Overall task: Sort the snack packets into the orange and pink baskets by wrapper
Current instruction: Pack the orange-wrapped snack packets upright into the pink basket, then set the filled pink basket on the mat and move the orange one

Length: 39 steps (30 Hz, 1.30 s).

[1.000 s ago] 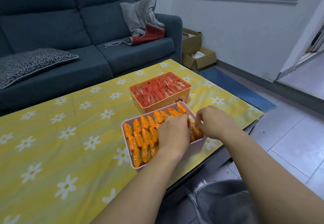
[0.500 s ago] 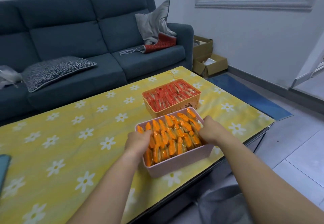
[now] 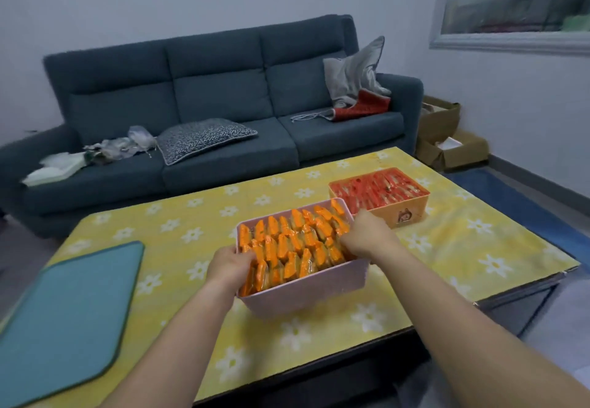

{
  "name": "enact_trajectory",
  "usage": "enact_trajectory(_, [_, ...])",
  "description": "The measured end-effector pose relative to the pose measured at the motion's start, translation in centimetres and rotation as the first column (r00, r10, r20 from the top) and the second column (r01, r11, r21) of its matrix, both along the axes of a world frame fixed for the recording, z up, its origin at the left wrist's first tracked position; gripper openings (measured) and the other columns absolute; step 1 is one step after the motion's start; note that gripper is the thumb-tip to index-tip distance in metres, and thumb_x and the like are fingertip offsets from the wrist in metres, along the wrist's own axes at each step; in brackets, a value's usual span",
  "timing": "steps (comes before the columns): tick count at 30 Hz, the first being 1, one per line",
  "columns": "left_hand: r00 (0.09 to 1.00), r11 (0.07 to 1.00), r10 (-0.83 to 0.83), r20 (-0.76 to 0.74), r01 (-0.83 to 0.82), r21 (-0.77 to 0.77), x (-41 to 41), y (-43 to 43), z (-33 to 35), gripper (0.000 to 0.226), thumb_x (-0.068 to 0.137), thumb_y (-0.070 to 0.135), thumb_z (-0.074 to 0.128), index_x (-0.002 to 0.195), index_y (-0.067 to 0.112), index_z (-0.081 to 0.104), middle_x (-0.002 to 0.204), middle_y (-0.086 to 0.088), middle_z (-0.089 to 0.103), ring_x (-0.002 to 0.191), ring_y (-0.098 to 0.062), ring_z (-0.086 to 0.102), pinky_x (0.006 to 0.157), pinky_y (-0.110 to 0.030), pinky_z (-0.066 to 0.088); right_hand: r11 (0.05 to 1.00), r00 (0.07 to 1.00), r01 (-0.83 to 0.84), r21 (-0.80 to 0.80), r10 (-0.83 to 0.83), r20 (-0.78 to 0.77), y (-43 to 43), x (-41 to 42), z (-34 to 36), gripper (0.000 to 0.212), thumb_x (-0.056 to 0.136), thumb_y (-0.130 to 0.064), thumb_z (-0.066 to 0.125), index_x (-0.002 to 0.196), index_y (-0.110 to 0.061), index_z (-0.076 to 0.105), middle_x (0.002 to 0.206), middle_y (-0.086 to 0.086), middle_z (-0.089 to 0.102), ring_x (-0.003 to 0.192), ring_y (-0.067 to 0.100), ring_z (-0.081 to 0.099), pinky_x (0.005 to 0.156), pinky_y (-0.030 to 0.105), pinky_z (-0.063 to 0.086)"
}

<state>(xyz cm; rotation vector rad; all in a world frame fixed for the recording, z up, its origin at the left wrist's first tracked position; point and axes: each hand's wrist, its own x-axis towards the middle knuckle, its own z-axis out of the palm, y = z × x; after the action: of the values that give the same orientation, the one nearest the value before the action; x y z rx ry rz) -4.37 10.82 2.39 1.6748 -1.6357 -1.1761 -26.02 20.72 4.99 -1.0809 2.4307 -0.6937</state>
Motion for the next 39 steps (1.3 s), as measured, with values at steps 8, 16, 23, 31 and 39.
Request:
enact_trajectory(8, [0.939,0.936,0.342,-0.038,-0.344,-0.078,16.0,-3.4,2.9,0.021,0.093,0.026,0.065,0.075,0.014,0.064,0.084,-0.013,0.069,0.083,-0.033,0.065,0.078,-0.04,0.054,0.969,0.95,-0.224,-0.109,0.242,0.197,-7.3,14.3,2.6,0.015,0.09,-0.013,0.049,0.078,-0.008,0.055,0.087,0.019,0.066,0.077,0.037,0.067,0.061,0.046,0.063])
enact_trajectory(16, [0.819,0.813,0.569,-0.077,-0.574,-0.096,31.7,-9.2,1.2,0.031,0.071,0.034,0.063,0.065,0.003,0.065,0.062,-0.011,0.059,0.065,-0.029,0.053,0.066,-0.043,0.049,0.913,0.868,-0.374,-0.165,0.407,0.283,-17.0,29.8,0.1,0.023,0.09,-0.008,0.041,0.086,0.0,0.062,0.092,0.022,0.067,0.075,0.039,0.067,0.058,0.044,0.06])
enact_trajectory(23, [0.782,0.774,0.618,-0.083,-0.623,-0.11,38.6,-15.5,-2.3,0.019,0.093,0.03,0.065,0.088,0.013,0.071,0.089,-0.011,0.069,0.087,-0.03,0.063,0.079,-0.037,0.048,0.908,0.863,-0.39,-0.152,0.419,0.284,-25.1,37.4,-4.3,0.024,0.089,-0.003,0.042,0.068,-0.009,0.054,0.074,0.012,0.06,0.07,0.035,0.066,0.051,0.039,0.057])
enact_trajectory(31, [0.831,0.825,0.554,-0.05,-0.557,-0.096,40.1,-23.8,-6.7,0.012,0.09,0.019,0.058,0.1,0.024,0.063,0.099,-0.004,0.068,0.104,-0.033,0.064,0.095,-0.046,0.052,0.935,0.908,-0.314,-0.164,0.346,0.236,-32.0,39.3,-8.5,0.022,0.09,-0.003,0.044,0.07,-0.011,0.046,0.074,0.007,0.05,0.072,0.032,0.055,0.059,0.034,0.043])
enact_trajectory(39, [0.87,0.855,0.492,-0.012,-0.486,-0.178,38.3,-26.9,-7.1,0.044,0.091,0.023,0.064,0.132,0.01,0.055,0.126,-0.009,0.06,0.107,-0.03,0.057,0.093,-0.042,0.048,0.934,0.893,-0.296,-0.202,0.345,0.29,-35.6,38.0,-9.6,0.027,0.096,-0.01,0.044,0.118,-0.001,0.057,0.108,0.013,0.059,0.096,0.032,0.058,0.071,0.033,0.046])
